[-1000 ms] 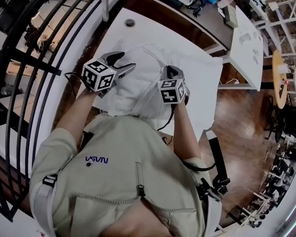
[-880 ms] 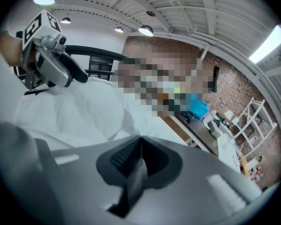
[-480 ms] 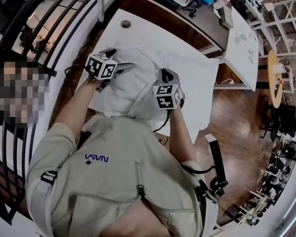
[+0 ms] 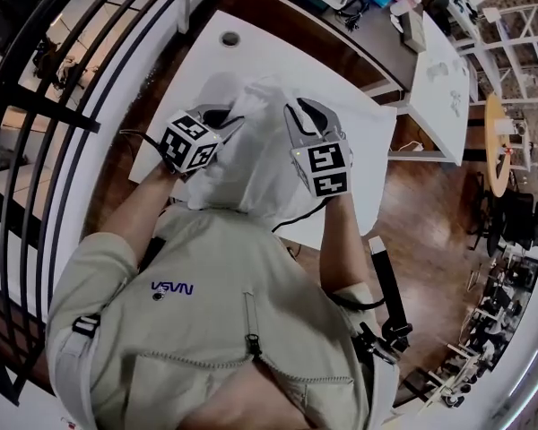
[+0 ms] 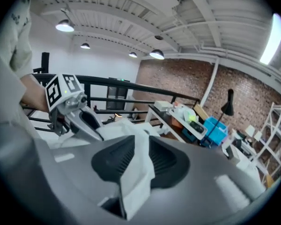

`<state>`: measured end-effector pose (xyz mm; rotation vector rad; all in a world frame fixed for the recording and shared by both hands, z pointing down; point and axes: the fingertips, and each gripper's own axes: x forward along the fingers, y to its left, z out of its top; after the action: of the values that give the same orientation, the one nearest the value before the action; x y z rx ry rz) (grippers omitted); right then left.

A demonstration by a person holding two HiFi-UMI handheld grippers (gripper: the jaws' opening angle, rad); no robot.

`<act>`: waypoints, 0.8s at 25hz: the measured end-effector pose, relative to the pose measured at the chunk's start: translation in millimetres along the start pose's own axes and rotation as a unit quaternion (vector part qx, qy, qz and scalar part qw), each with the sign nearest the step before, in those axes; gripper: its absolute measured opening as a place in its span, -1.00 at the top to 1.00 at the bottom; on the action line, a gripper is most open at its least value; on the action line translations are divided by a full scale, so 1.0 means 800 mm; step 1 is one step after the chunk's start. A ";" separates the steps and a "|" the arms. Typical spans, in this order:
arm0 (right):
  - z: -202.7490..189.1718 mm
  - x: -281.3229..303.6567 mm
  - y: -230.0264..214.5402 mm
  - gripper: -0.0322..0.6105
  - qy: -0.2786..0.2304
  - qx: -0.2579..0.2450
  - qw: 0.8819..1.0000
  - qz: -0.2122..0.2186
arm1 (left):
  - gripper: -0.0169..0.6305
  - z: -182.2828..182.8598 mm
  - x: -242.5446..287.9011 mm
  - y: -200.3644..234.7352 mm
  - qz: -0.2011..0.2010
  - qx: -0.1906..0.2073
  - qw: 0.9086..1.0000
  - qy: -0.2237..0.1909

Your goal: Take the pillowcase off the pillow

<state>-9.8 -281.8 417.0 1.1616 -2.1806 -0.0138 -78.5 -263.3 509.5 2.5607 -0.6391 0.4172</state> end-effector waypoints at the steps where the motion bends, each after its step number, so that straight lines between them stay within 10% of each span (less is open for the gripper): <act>1: 0.017 0.004 0.007 0.57 -0.010 -0.016 1.000 0.015 | 0.78 0.002 -0.002 -0.007 0.004 0.015 1.000 -0.002; 9: 0.045 0.071 0.057 0.26 0.039 -0.187 0.977 0.097 | 0.81 0.019 -0.023 -0.067 0.024 0.119 0.993 -0.004; 12: 0.048 0.080 0.067 0.60 0.044 -0.207 0.971 0.108 | 0.81 0.023 -0.034 -0.072 0.031 0.125 0.992 0.000; 20: 0.077 0.089 -0.031 0.82 0.026 -0.141 0.988 -0.051 | 0.82 0.035 -0.059 -0.119 -0.010 0.166 0.985 -0.043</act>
<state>-53.4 -367.0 399.8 1.0942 -1.9944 -0.3230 -65.6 -185.6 432.3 2.9116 -0.6183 0.4393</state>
